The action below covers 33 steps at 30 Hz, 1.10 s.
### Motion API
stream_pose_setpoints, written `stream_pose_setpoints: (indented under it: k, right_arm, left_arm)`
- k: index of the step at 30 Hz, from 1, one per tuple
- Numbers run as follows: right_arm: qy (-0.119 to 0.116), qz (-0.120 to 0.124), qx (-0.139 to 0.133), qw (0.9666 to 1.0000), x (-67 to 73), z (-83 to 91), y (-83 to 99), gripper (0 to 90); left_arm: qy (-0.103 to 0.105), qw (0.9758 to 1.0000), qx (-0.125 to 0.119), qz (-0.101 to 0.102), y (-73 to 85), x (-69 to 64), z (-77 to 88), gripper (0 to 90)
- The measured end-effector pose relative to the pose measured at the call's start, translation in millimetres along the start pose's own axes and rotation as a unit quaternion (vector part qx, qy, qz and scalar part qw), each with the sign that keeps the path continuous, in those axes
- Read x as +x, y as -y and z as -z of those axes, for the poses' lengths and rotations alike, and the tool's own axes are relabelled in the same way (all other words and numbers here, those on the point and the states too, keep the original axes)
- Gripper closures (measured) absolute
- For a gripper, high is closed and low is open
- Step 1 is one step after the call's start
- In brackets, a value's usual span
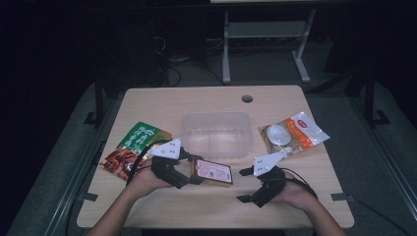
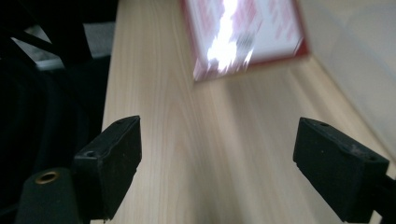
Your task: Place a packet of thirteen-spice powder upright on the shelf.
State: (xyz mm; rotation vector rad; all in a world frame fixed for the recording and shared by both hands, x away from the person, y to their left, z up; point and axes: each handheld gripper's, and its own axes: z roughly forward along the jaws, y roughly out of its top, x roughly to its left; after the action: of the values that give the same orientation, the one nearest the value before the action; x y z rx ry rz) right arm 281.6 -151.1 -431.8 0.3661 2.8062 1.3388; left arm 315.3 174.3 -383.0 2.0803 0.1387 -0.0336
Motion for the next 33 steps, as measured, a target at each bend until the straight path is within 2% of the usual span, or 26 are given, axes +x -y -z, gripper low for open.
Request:
stream_pose_setpoints:
  k: [1,2,3,4,8,10,16,18,20,26,33]
  right_arm:
    - [0.006,-0.011,0.012,0.9999,3.4,-0.4,2.6,14.8]
    - [0.009,-0.006,0.019,0.9998,4.3,-0.6,4.5,14.8]
    - [0.013,-0.019,0.028,0.9993,9.1,-1.3,7.0,14.7]
    - [0.021,-0.006,0.037,0.9991,10.3,-1.9,9.8,14.1]
    - [0.034,-0.024,0.042,0.9982,20.5,-2.1,19.1,13.7]
    - [0.044,-0.029,0.044,0.9976,22.8,-2.0,23.0,13.8]
    - [0.070,-0.032,0.046,0.9960,18.3,-5.3,24.2,13.8]
    - [0.071,-0.024,0.050,0.9959,16.6,-5.7,25.9,13.8]
    - [0.071,-0.030,0.048,0.9959,17.4,-5.3,26.1,13.8]
    - [0.072,-0.026,0.042,0.9962,16.4,-4.6,25.3,13.8]
    - [0.070,-0.028,0.040,0.9964,16.6,-4.2,25.3,13.8]
  left_arm:
    - [-0.003,1.0000,-0.001,0.001,-0.5,1.2,0.3,31.5]
    - [-0.006,1.0000,-0.002,0.004,-1.4,3.6,1.0,31.5]
    - [-0.008,0.9999,0.001,0.007,-2.6,5.9,1.7,31.4]
    - [-0.010,0.9999,0.004,0.007,-3.7,7.8,2.2,31.4]
    - [-0.012,0.9998,0.011,0.012,-11.5,17.2,2.3,31.4]
    - [-0.013,0.9997,0.020,0.004,-18.1,22.6,1.5,31.4]
    - [-0.016,0.9993,0.033,-0.006,-35.7,35.9,-2.7,31.4]
    - [-0.015,0.9989,0.042,-0.013,-41.6,41.8,-4.5,31.4]
    - [-0.016,0.9984,0.051,-0.020,-46.4,45.8,-6.1,31.5]
    - [-0.009,0.9974,0.062,-0.035,-64.1,59.4,-13.6,31.5]
    - [-0.013,0.9965,0.076,-0.034,-82.1,76.5,-21.9,31.5]
